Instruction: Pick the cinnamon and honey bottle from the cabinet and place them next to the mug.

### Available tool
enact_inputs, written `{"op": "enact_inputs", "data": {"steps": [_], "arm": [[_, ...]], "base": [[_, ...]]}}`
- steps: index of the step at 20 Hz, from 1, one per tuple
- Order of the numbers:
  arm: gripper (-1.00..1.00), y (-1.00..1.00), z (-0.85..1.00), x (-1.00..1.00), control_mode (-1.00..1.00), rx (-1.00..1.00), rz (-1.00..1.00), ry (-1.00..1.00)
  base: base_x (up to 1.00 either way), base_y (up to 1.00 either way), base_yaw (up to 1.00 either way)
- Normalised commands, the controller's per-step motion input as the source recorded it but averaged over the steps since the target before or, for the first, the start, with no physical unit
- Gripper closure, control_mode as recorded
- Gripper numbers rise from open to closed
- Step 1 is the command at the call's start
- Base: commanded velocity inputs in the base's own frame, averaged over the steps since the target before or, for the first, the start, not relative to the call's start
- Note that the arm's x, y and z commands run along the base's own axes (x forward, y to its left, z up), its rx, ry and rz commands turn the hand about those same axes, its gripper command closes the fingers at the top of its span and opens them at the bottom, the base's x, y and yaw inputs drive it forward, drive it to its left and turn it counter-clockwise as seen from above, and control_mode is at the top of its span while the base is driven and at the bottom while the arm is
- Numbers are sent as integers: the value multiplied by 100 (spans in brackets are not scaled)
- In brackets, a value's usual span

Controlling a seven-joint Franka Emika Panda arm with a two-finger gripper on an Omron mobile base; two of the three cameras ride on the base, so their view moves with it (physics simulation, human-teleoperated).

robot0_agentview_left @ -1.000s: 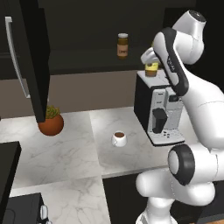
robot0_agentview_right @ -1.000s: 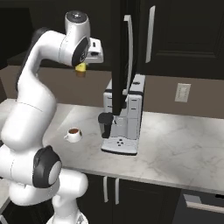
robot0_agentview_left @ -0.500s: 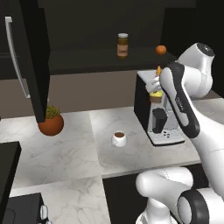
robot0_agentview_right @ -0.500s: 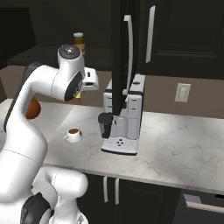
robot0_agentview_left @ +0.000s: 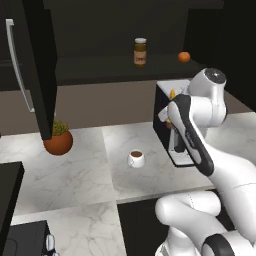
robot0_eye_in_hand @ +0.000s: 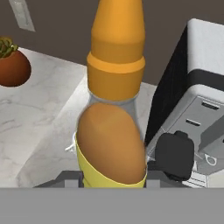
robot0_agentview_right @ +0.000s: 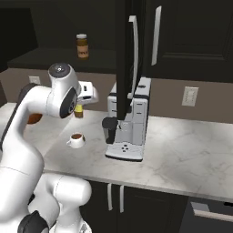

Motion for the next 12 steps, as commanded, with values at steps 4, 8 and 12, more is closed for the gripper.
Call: {"op": "enact_inputs", "data": {"steps": [4,8,12], "arm": [[100,14,-32,34,-100,-10,-8,4],[100,0,-56,38,-100,0,-8,0],[100,0,-69,44,-100,0,-9,1]], "base": [[0,0,0],[0,0,0],[0,0,0]]}}
